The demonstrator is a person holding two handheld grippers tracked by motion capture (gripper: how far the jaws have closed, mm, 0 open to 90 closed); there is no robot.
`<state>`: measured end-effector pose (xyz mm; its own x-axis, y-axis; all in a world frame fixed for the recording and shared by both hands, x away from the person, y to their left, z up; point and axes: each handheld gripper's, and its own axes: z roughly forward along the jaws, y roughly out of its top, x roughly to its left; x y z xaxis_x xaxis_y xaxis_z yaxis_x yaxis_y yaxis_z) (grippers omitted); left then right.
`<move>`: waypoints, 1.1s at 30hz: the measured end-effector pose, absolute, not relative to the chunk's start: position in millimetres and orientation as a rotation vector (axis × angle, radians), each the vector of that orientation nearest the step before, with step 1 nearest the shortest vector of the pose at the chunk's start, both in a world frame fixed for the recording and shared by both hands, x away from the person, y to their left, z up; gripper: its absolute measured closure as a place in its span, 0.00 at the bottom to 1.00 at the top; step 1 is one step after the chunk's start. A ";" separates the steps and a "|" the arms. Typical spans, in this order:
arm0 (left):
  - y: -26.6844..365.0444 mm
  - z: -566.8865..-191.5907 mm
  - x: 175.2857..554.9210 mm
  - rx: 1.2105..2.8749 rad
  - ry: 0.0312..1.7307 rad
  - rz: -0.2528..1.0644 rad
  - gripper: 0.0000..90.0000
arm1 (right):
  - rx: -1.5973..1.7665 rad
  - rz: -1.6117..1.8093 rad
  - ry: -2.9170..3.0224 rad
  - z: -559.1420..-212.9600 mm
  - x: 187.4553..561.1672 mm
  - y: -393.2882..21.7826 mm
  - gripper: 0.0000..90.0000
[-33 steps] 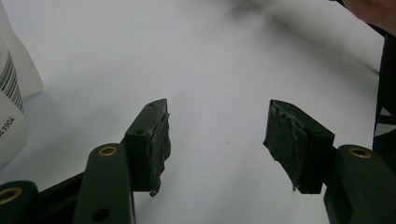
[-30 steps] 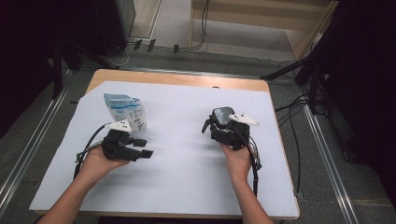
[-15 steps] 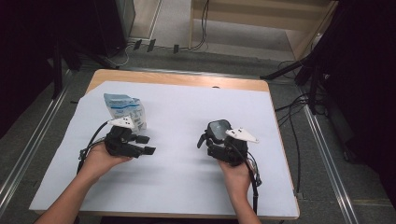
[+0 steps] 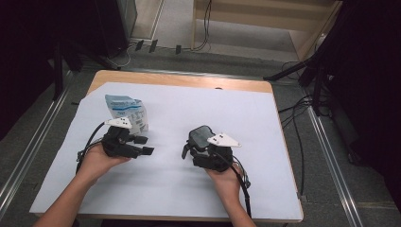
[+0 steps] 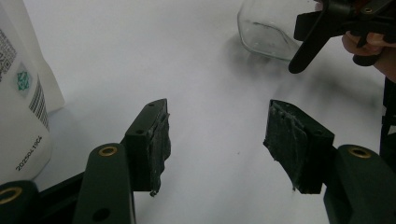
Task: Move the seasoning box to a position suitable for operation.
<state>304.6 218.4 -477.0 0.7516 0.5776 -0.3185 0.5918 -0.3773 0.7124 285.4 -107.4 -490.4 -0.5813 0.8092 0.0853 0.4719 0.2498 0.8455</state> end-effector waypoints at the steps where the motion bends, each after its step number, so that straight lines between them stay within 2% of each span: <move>1: 218.7 -477.5 304.0 2.067 0.882 -0.016 0.45 | 1.169 1.270 2.169 -490.7 286.5 -105.3 0.18; 21: 231.9 -478.7 294.7 2.028 0.931 -0.016 0.45 | 0.950 1.316 2.396 -506.8 304.0 -73.5 0.18; 33: 227.0 -479.4 295.6 2.040 0.913 -0.019 0.45 | 0.907 1.300 2.394 -511.9 300.5 -74.3 0.18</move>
<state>295.6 227.0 -479.4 0.7302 0.5961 -0.3340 0.6091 -0.3466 0.7133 300.5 -74.3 -511.9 -0.7676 0.6383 0.0579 0.3962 0.4016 0.8257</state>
